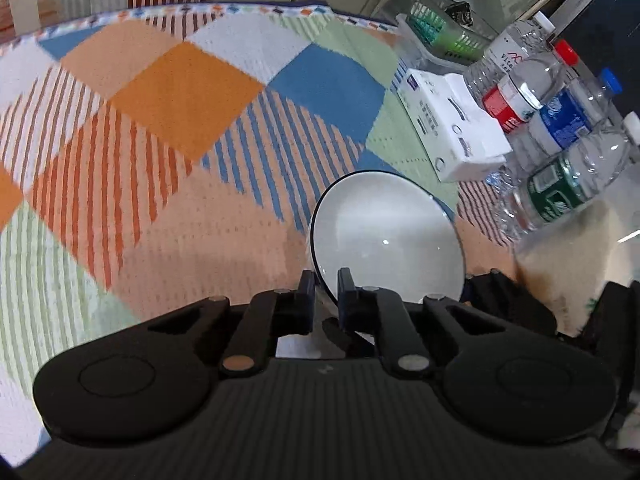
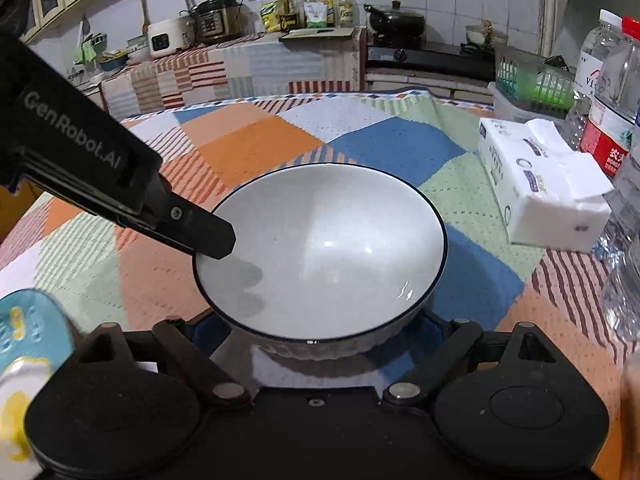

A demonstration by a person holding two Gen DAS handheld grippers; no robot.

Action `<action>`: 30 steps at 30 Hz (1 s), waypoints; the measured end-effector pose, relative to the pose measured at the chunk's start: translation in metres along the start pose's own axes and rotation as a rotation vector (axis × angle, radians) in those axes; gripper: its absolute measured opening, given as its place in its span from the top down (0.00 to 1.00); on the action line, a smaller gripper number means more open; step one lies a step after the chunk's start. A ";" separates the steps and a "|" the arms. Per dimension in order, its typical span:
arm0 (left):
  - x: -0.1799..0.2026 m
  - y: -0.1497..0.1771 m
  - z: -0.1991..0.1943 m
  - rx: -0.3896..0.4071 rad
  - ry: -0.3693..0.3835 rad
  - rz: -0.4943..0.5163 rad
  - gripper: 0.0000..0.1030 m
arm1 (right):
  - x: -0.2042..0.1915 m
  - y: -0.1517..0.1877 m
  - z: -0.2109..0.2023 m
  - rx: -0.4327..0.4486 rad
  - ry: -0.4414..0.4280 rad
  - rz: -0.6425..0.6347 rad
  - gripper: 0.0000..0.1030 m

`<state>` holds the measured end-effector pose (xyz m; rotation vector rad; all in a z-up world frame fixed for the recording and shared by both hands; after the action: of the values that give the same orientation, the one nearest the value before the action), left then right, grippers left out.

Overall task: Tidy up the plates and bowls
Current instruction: 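Lift the third white bowl with both grippers and carry it over the nested bowls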

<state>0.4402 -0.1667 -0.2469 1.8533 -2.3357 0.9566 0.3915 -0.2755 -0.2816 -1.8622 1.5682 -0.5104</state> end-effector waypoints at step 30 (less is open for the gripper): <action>0.078 0.082 -0.180 -0.001 0.056 0.185 0.89 | -0.062 0.029 -0.171 0.193 -0.021 -0.012 0.11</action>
<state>0.2806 -0.1429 -0.1090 1.6087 -2.5075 1.0083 0.2447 -0.2558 -0.1725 -1.7260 1.4417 -0.6231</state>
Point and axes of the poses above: each gripper's, at about its wrist camera, not at the fingertips, and z roughly the way its jaws point, x to its right, y to its underside, the point moved 8 cm from there along z, roughly the way its jaws point, and after that the axes turned 2 degrees about z, right-handed, at the moved point
